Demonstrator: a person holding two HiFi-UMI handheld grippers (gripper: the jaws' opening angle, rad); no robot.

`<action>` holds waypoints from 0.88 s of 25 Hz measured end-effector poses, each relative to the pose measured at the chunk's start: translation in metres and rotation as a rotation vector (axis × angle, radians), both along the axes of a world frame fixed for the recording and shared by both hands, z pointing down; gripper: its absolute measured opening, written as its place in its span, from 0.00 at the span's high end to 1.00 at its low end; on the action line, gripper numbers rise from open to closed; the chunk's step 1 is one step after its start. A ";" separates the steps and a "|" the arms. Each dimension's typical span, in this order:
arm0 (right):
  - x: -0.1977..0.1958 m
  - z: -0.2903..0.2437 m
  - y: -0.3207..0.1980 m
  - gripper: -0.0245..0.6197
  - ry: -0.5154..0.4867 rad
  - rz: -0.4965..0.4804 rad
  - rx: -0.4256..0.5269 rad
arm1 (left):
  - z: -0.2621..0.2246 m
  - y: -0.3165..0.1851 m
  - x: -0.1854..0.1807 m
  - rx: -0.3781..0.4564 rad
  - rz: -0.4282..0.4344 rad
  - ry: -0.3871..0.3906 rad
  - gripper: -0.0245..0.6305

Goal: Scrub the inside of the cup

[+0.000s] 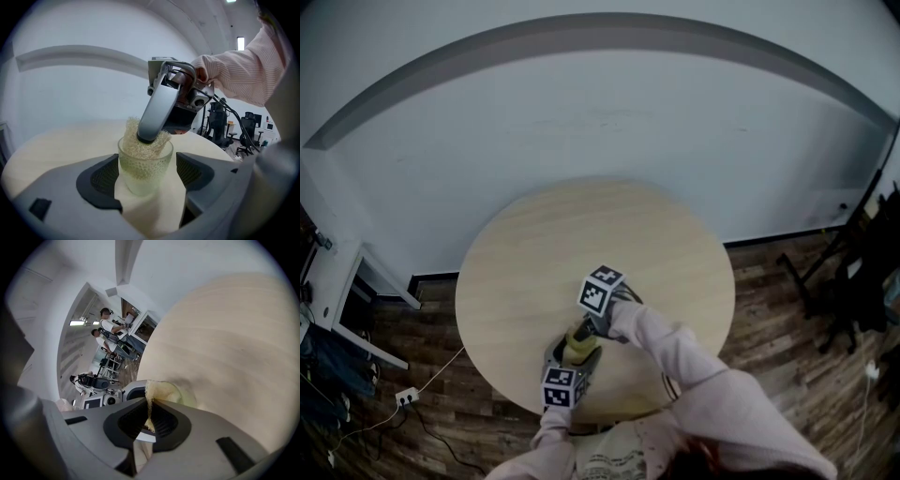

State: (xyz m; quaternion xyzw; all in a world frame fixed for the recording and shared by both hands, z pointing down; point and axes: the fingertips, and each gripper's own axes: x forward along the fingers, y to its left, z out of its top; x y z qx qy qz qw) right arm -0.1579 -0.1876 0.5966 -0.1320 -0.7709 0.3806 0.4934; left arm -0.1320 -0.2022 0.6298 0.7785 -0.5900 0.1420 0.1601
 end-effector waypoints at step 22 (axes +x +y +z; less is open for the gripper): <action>0.013 -0.043 0.004 0.92 -0.303 0.084 -0.009 | -0.040 0.044 -0.037 0.058 -0.142 0.003 0.66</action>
